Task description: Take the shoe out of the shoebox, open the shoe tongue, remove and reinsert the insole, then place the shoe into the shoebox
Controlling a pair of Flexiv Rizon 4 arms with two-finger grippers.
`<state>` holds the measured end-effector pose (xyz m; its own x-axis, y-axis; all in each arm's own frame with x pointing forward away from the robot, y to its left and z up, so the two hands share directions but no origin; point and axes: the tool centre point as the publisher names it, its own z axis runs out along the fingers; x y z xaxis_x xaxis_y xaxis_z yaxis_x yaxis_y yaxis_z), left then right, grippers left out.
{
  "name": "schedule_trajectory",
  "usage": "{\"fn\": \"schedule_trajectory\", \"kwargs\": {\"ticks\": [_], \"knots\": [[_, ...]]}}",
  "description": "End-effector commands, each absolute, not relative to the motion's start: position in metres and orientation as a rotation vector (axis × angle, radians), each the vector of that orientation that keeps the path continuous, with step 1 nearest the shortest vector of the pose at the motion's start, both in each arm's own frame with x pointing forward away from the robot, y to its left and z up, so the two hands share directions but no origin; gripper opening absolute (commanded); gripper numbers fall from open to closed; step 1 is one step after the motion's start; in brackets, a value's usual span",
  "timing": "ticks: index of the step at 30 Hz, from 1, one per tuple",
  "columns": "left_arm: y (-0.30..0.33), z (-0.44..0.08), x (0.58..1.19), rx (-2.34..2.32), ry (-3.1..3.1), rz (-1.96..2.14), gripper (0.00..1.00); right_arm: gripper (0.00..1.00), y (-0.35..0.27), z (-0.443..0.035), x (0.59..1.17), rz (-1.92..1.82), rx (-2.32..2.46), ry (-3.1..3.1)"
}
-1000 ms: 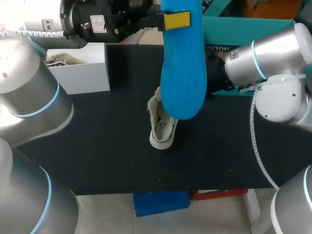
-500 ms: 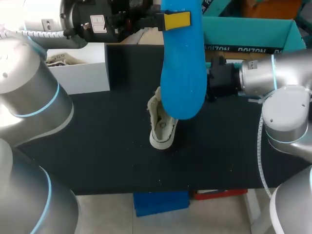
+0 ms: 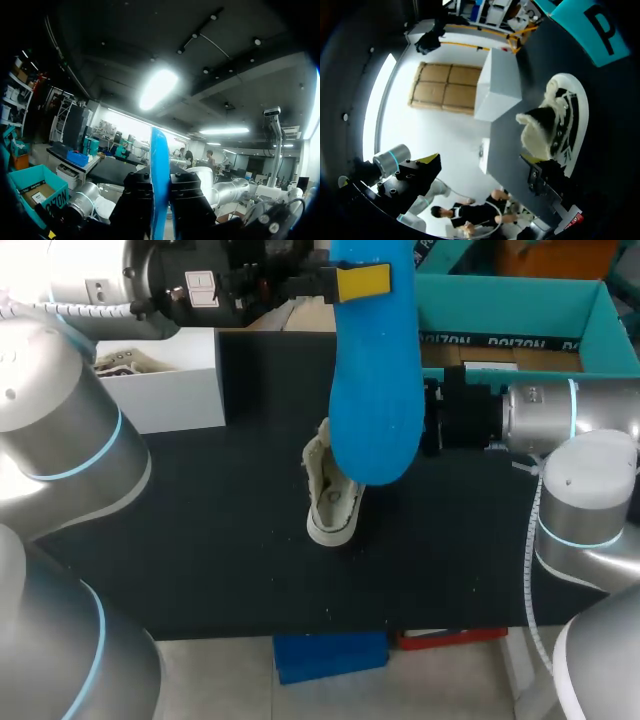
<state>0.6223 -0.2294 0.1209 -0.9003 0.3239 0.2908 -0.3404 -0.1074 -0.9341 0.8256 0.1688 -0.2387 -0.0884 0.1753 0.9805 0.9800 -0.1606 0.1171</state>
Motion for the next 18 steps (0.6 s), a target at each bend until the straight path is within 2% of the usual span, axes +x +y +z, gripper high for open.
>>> {"fn": "schedule_trajectory", "kwargs": {"ticks": [1,18], "knots": [[-0.235,0.116,0.622,-0.041,-1.732,2.069,0.0,1.0,0.17,-0.241,0.824,-1.35,-1.395,-1.309],[-0.242,0.011,0.616,-0.204,-1.843,2.095,0.0,1.0,0.17,-0.241,0.824,-1.35,-1.395,-1.309]]}}
